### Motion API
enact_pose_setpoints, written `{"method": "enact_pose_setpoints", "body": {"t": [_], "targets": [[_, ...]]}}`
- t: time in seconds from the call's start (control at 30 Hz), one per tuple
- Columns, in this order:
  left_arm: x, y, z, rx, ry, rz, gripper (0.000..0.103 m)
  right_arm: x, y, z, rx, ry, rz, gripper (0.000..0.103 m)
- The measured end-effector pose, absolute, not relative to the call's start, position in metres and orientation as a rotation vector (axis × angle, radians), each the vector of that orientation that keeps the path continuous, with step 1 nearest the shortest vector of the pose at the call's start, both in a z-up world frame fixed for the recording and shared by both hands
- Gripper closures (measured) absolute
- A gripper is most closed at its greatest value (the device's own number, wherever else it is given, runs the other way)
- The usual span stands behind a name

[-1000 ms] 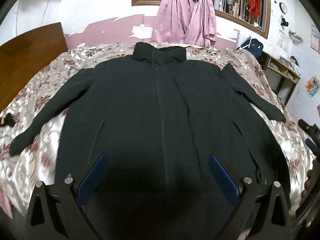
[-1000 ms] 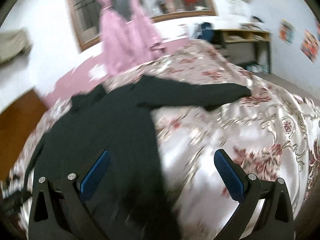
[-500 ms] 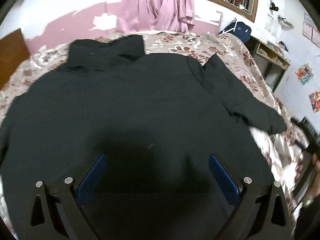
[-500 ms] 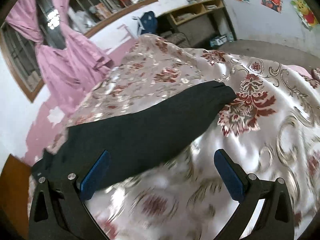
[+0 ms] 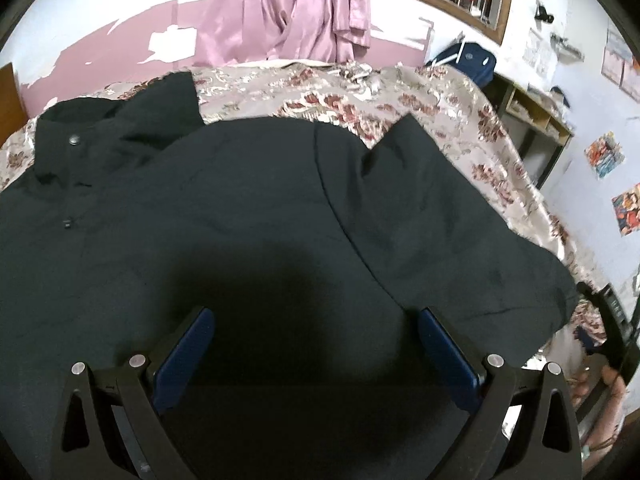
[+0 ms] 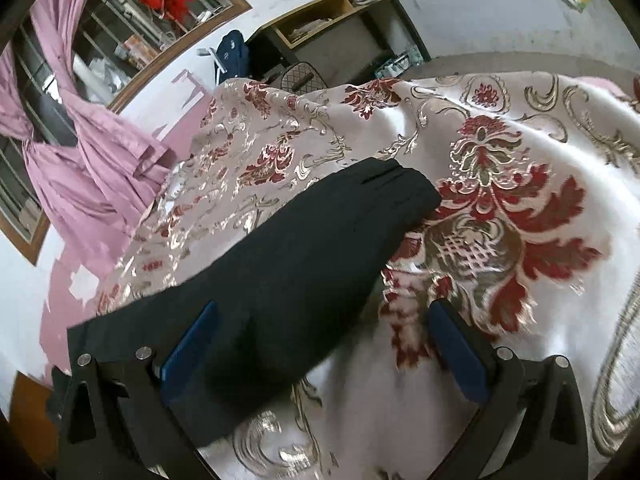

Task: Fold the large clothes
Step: 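Grasp the black jacket sleeve with the right gripper and lift it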

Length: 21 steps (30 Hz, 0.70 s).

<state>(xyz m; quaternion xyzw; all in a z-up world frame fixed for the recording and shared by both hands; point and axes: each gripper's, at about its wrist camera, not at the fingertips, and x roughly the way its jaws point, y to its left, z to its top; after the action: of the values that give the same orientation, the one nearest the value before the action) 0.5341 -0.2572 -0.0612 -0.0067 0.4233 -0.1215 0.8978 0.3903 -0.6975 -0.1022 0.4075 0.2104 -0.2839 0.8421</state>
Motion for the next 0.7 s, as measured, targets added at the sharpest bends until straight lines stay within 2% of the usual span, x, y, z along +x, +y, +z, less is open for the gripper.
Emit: {"method": "enact_pose_setpoints", "body": {"t": [0.03, 0.07, 0.1, 0.13, 0.2, 0.27, 0.37, 0.47, 0.7], "targets": [[0.535, -0.260, -0.065, -0.006, 0.879, -0.240, 0.000, 0.393, -0.697, -0.102, 0.860, 0.445, -0.593, 0.001], [0.534, -0.260, -0.067, -0.001, 0.878, -0.232, 0.000, 0.399, -0.699, -0.102, 0.851, 0.451, -0.584, 0.007], [0.533, -0.262, -0.068, 0.006, 0.877, -0.225, 0.000, 0.405, -0.700, -0.102, 0.838, 0.467, -0.584, 0.023], [0.534, -0.263, -0.070, 0.017, 0.880, -0.218, 0.000, 0.403, -0.699, -0.101, 0.831, 0.479, -0.581, 0.034], [0.536, -0.266, -0.073, 0.037, 0.895, -0.208, 0.000, 0.410, -0.701, -0.108, 0.840, 0.519, -0.572, 0.063], [0.537, -0.269, -0.075, 0.055, 0.904, -0.199, 0.000, 0.406, -0.701, -0.116, 0.881, 0.526, -0.571, 0.071], [0.539, -0.269, -0.074, 0.056, 0.917, -0.200, 0.000, 0.407, -0.701, -0.113, 0.884, 0.500, -0.548, 0.089], [0.538, -0.262, -0.069, 0.025, 0.930, -0.213, 0.000, 0.401, -0.696, -0.105, 0.878, 0.458, -0.530, 0.096], [0.519, -0.228, -0.041, -0.004, 0.948, -0.218, 0.001, 0.378, -0.683, -0.059, 0.845, 0.308, -0.503, 0.096]]}}
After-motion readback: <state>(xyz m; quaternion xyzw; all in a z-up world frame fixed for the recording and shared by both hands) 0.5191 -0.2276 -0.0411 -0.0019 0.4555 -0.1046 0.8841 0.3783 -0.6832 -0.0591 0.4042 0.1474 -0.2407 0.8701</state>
